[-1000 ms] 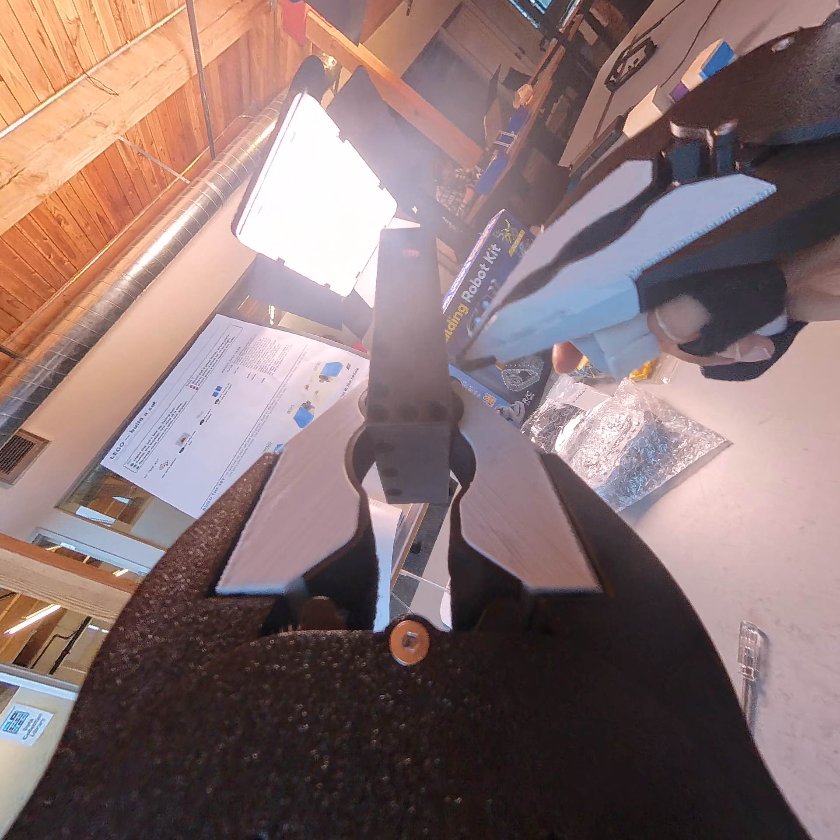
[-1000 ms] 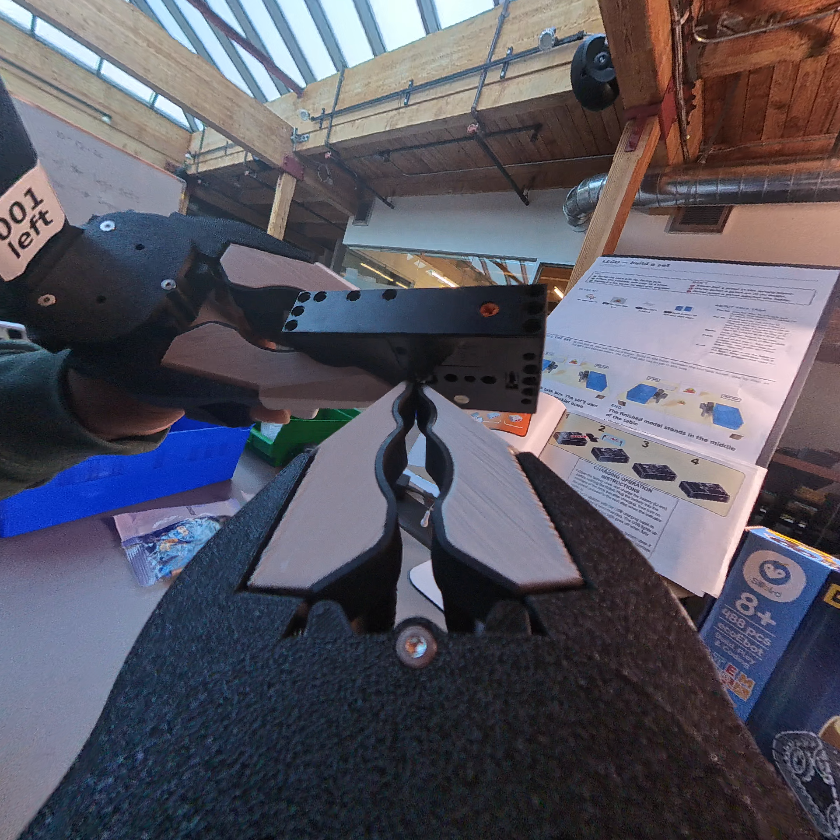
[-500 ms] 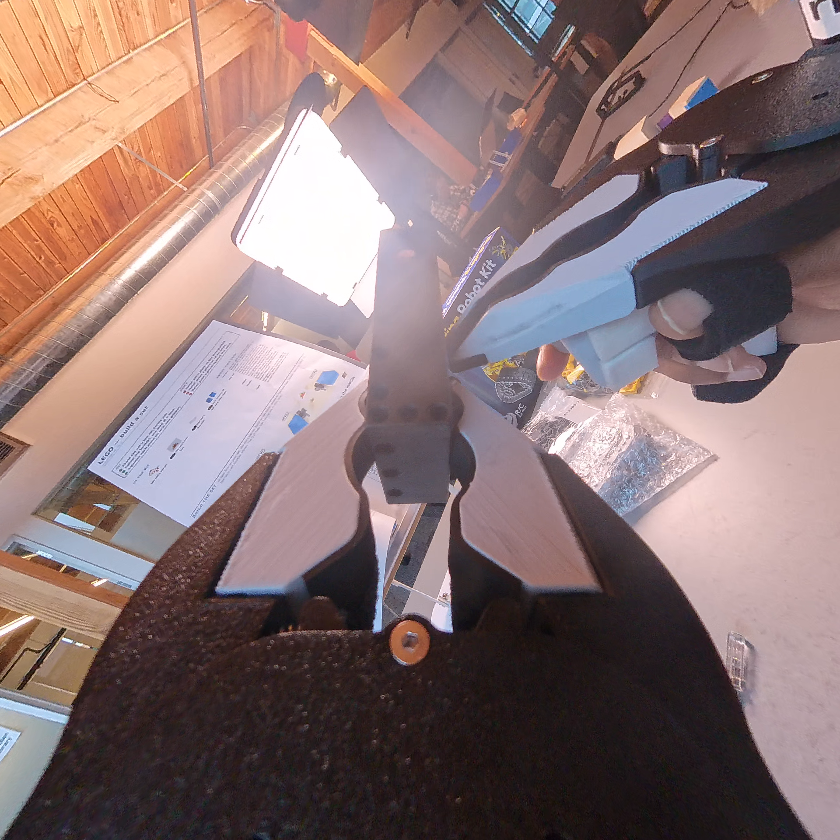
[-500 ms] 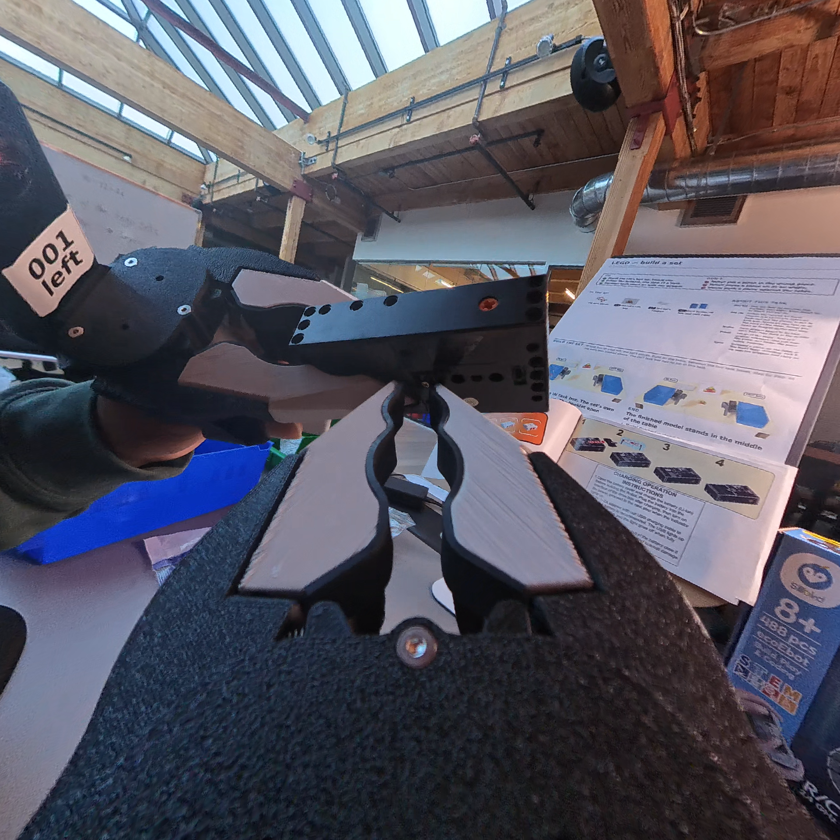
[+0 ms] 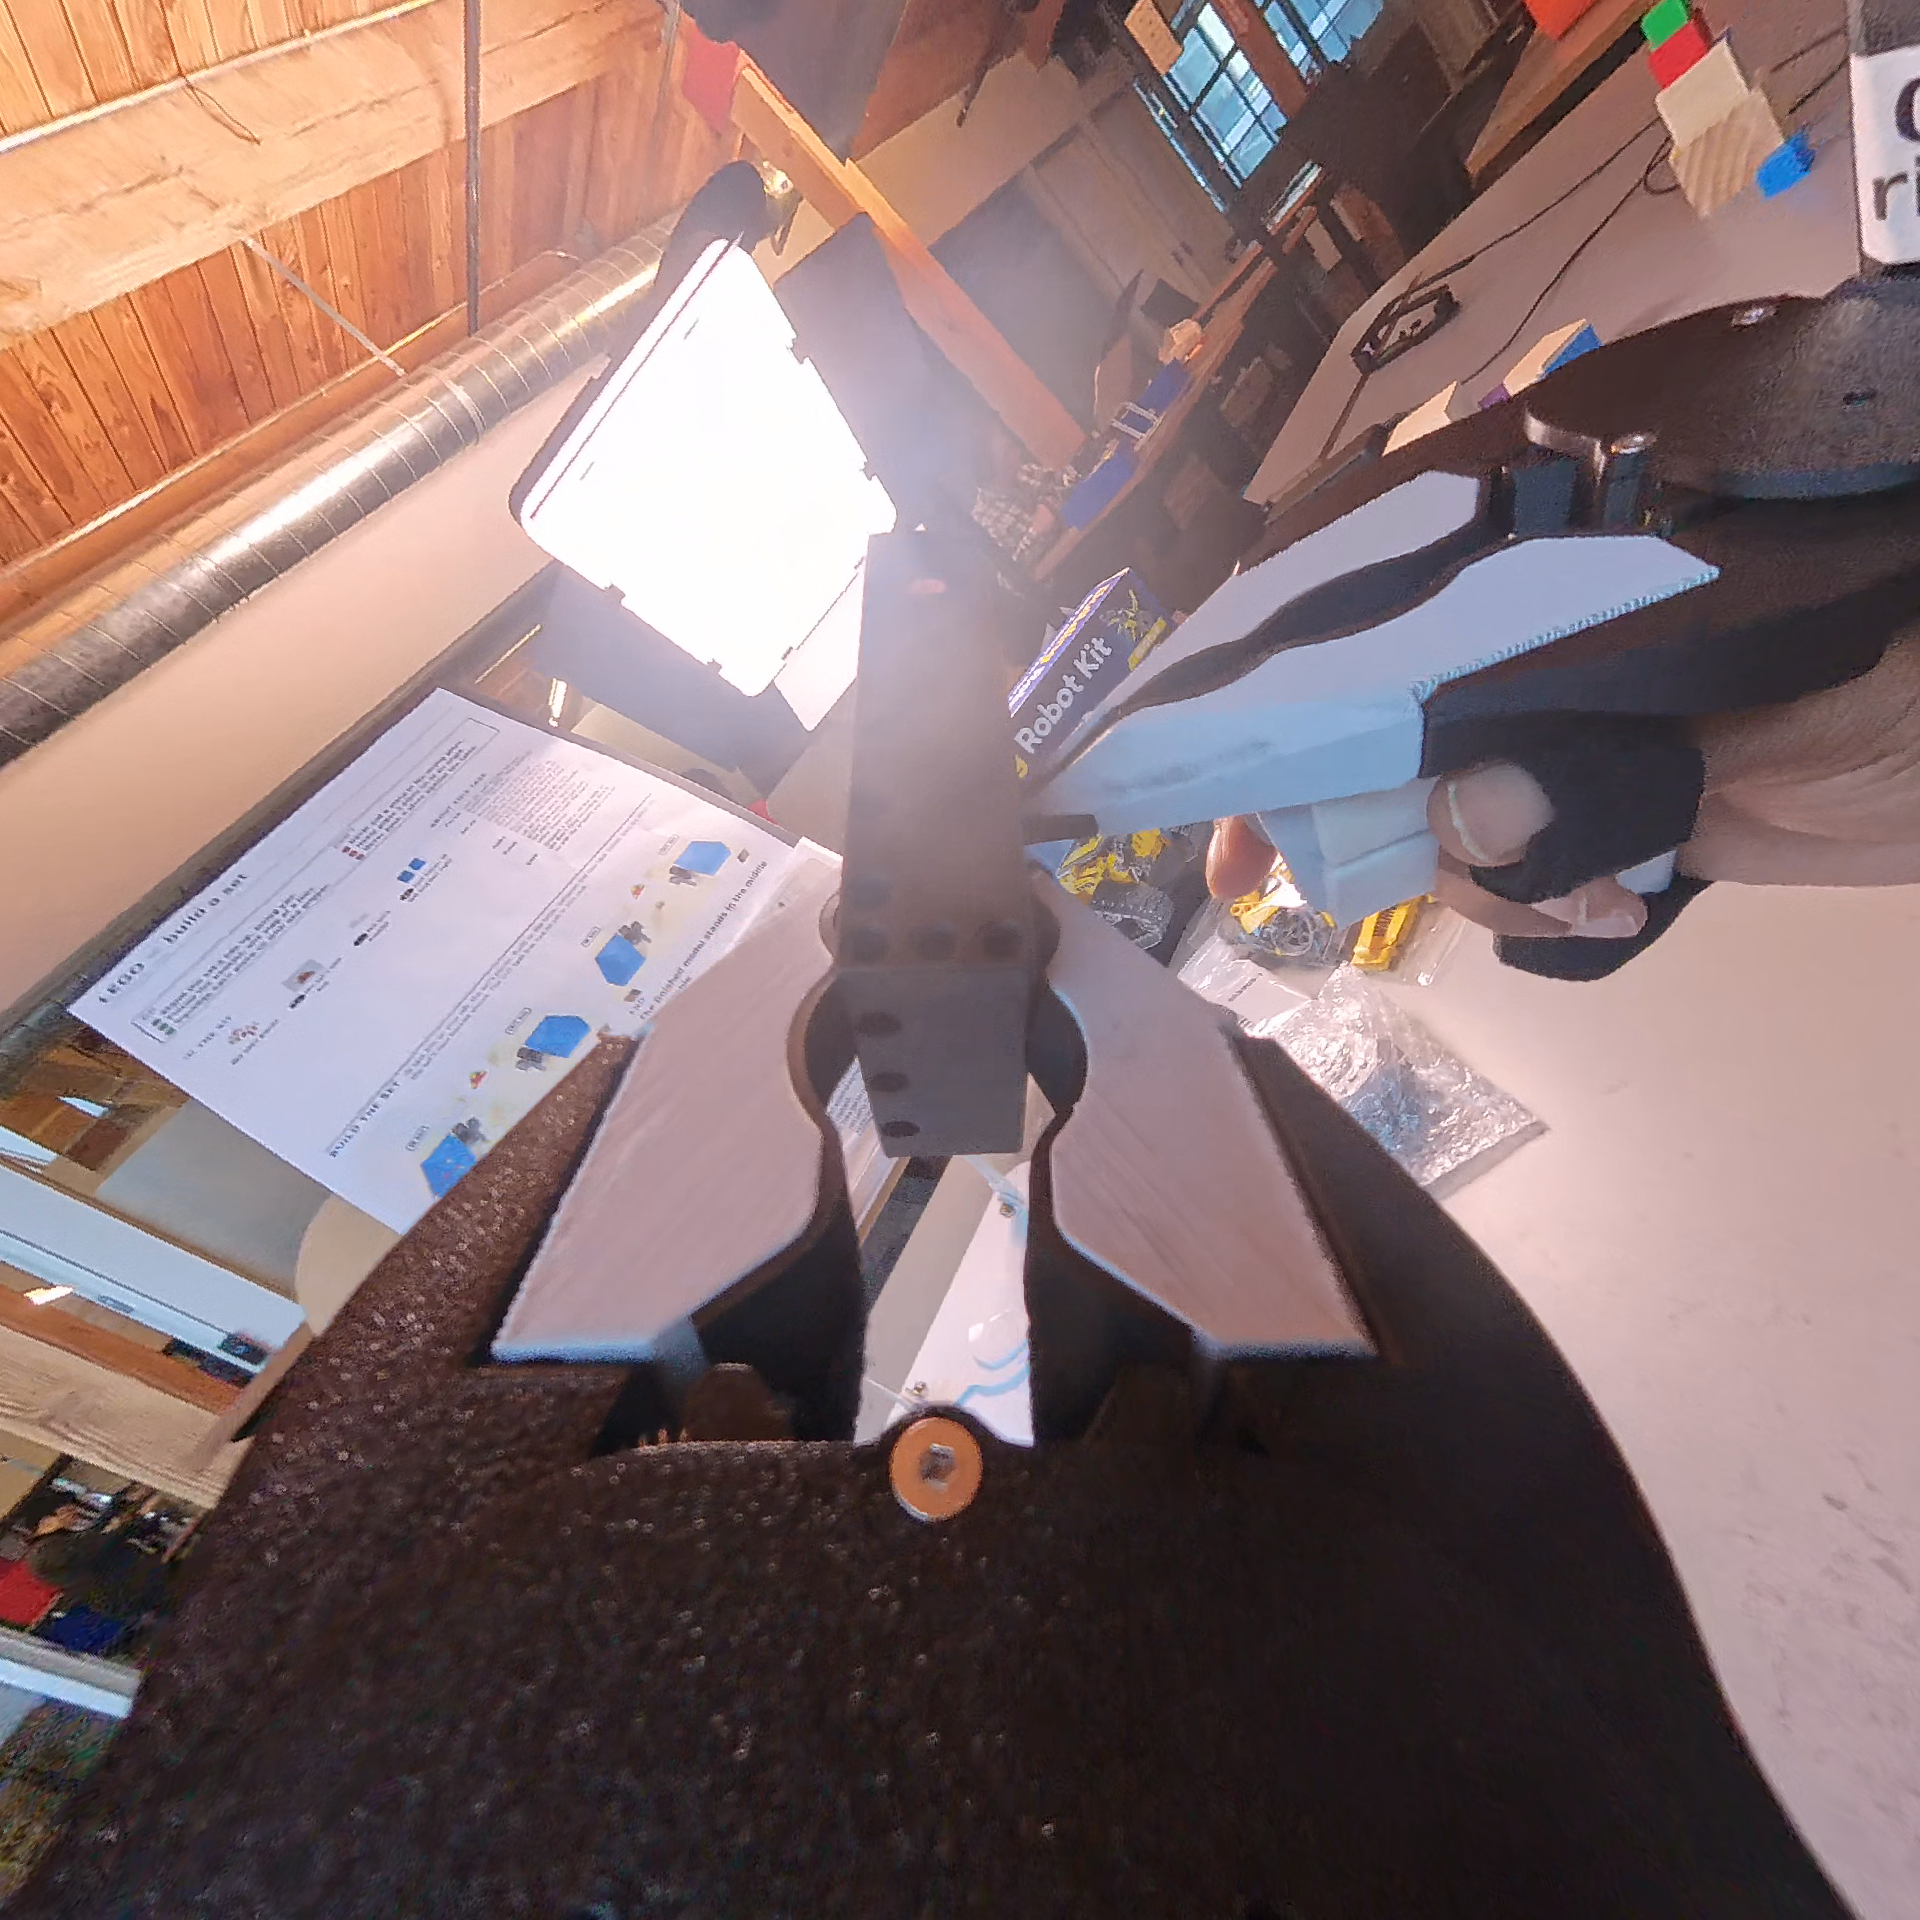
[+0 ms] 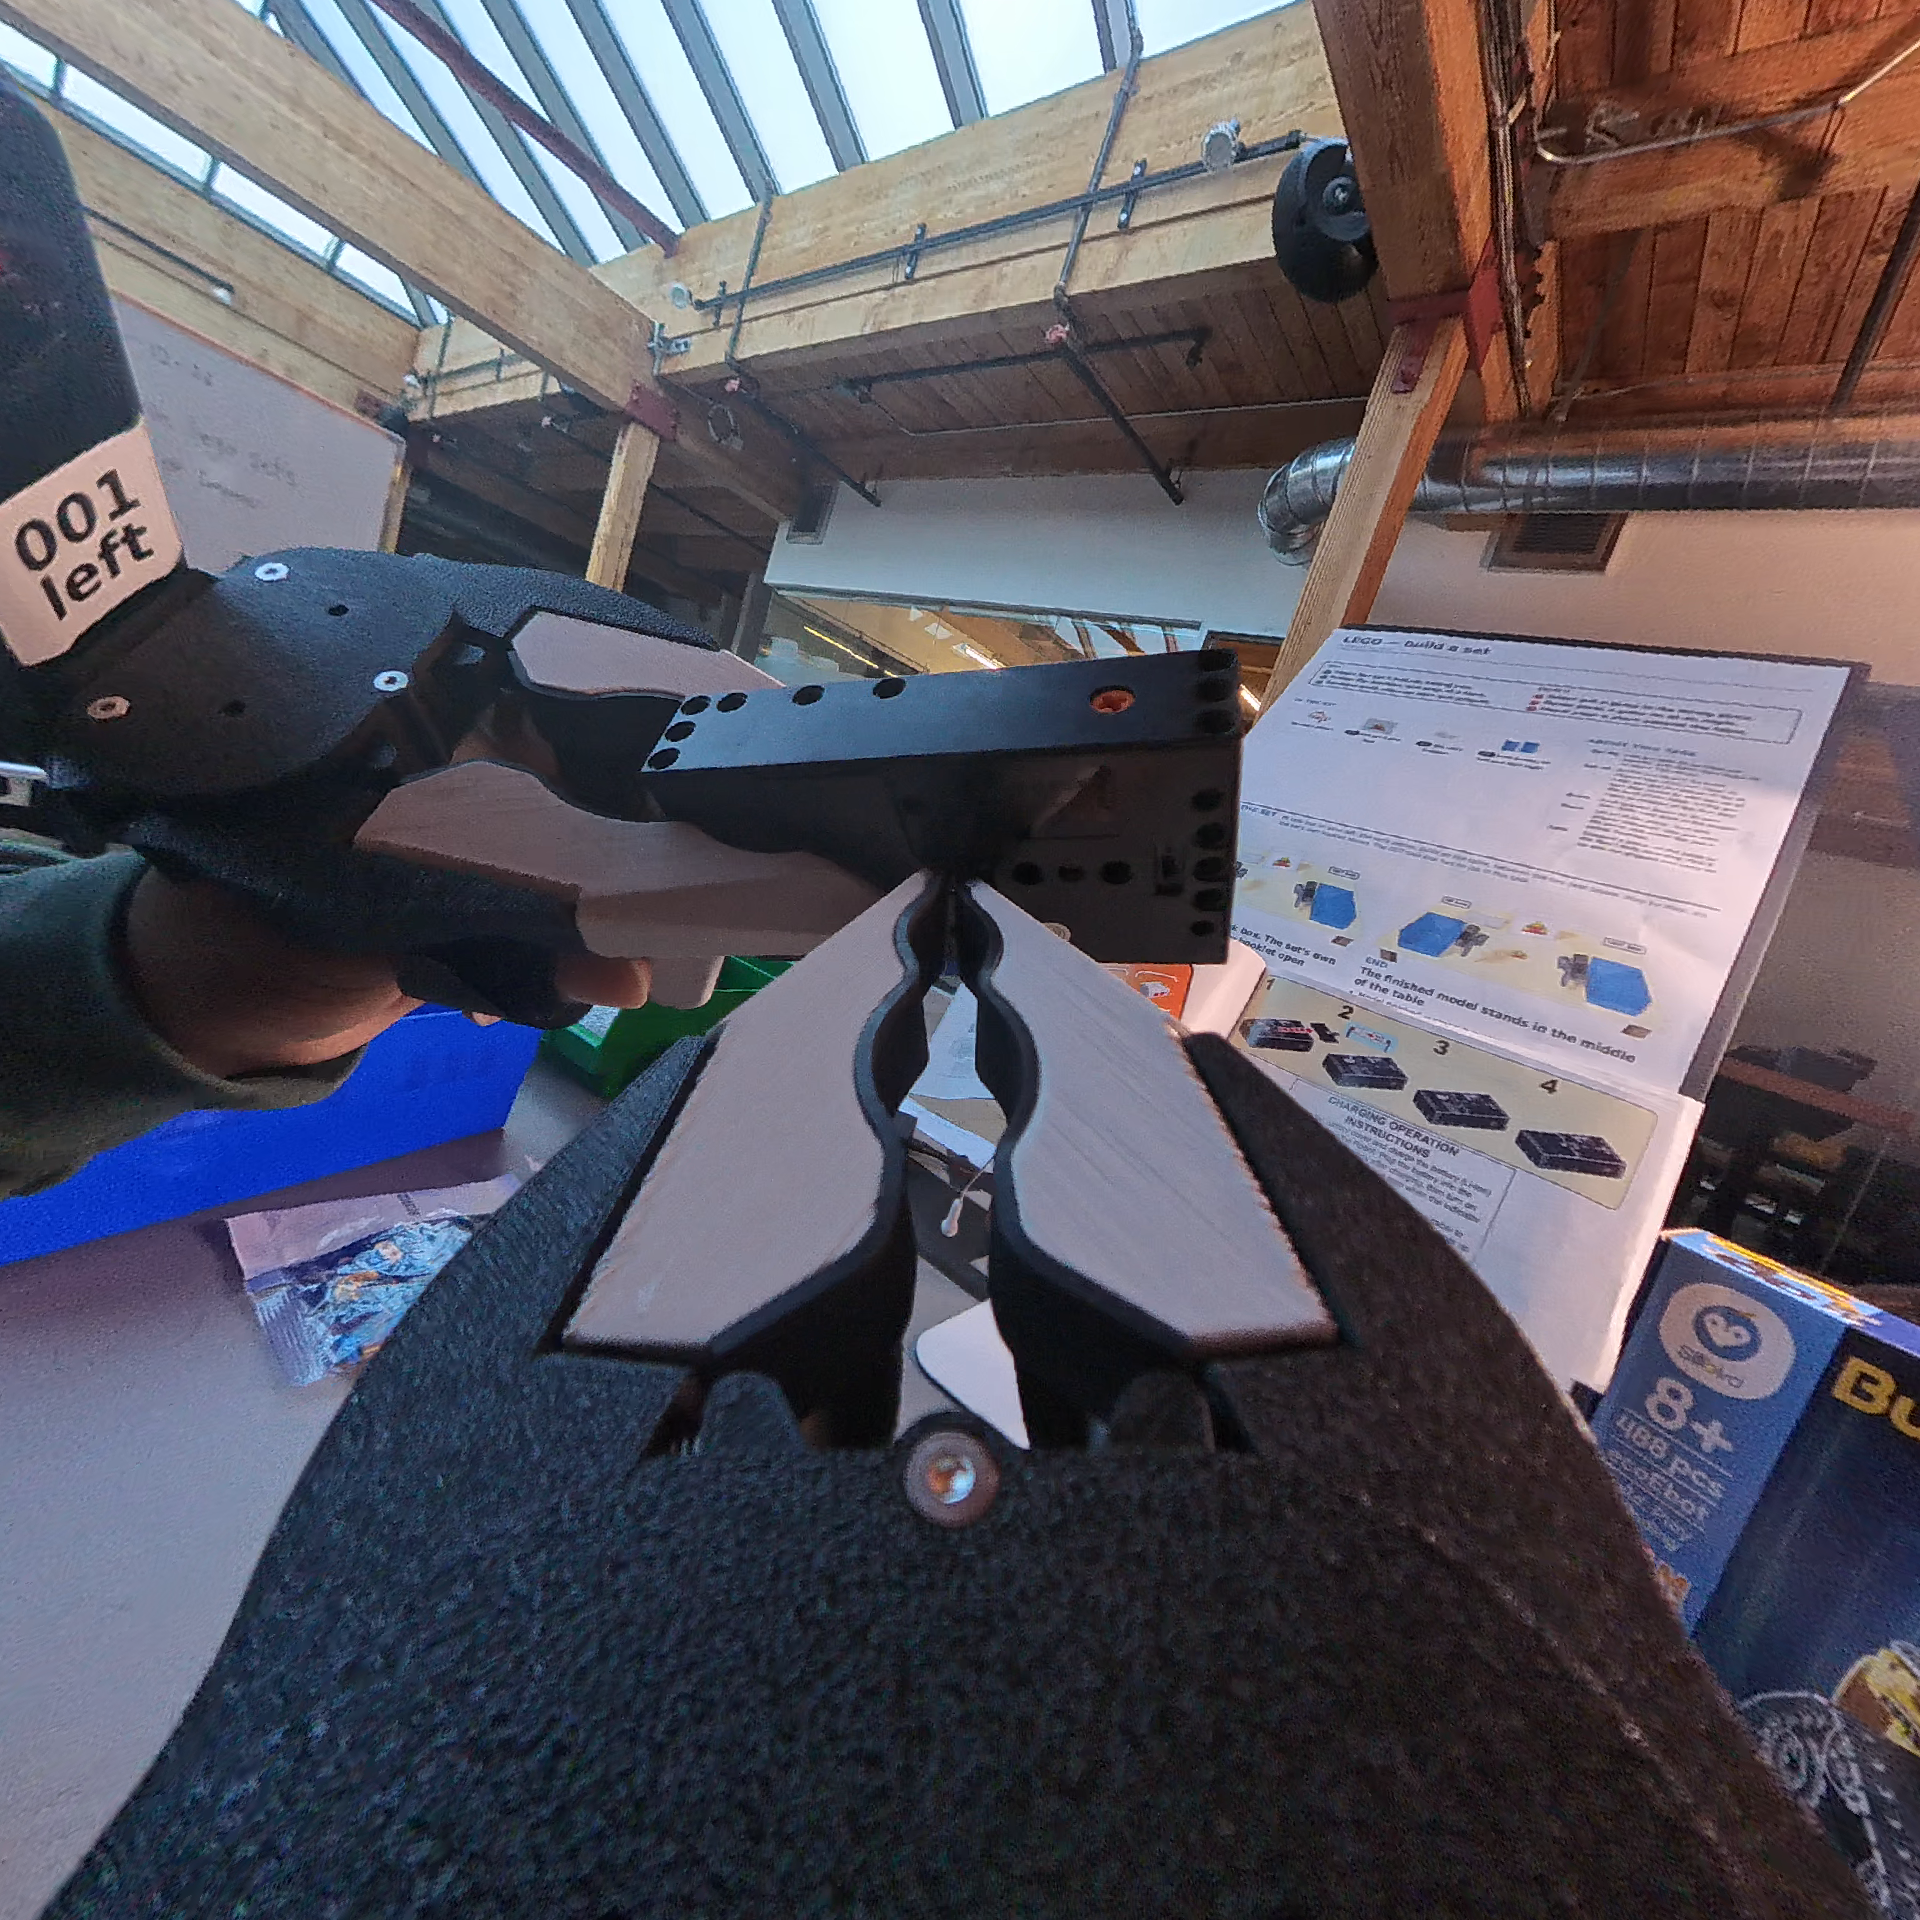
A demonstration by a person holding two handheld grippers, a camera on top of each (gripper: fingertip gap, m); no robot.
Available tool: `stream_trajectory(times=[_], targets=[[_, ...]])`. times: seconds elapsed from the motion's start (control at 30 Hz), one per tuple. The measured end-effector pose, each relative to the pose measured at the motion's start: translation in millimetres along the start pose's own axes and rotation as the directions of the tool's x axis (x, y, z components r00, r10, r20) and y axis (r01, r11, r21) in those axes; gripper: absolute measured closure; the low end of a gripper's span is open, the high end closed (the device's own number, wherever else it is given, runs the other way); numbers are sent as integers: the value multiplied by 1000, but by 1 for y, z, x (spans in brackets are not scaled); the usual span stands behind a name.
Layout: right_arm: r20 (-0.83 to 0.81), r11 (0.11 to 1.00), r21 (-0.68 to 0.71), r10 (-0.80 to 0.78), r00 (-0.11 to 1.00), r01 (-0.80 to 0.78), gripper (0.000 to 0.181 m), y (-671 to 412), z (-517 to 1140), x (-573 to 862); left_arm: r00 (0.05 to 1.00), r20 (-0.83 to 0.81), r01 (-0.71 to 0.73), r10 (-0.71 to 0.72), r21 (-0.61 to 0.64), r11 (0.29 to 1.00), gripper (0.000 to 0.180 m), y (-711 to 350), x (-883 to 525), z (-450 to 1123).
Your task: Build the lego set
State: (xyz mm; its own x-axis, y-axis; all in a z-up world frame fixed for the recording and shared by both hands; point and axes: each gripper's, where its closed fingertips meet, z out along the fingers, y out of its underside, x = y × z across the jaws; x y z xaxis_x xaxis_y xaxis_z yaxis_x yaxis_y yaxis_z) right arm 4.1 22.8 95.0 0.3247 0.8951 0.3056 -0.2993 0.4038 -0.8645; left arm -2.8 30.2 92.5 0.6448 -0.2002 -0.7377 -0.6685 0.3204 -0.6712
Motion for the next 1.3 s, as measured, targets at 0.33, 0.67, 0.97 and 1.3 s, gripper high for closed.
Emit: stream_trajectory(times=[0.33, 0.67, 0.97, 1.3], targets=[[28, 996, -20, -81, 996, 82, 181, 5, 0, -3, 965, -46, 260, -259, 26, 965, 154, 6, 4, -1], [69, 992, -62, -107, 992, 111, 181, 19, 1, -10, 896, -76, 441, -438, 31, 897, 154, 22, 9, -4], [143, 988, -94, -106, 984, 120, 181, 35, 0, -28, 802, -101, 594, -588, 35, 804, 153, 38, 13, -8], [237, 953, -300, 117, 964, -42, 140, 76, -10, 5, 256, -210, 959, -944, -67, 275, 153, 102, 44, -22]])
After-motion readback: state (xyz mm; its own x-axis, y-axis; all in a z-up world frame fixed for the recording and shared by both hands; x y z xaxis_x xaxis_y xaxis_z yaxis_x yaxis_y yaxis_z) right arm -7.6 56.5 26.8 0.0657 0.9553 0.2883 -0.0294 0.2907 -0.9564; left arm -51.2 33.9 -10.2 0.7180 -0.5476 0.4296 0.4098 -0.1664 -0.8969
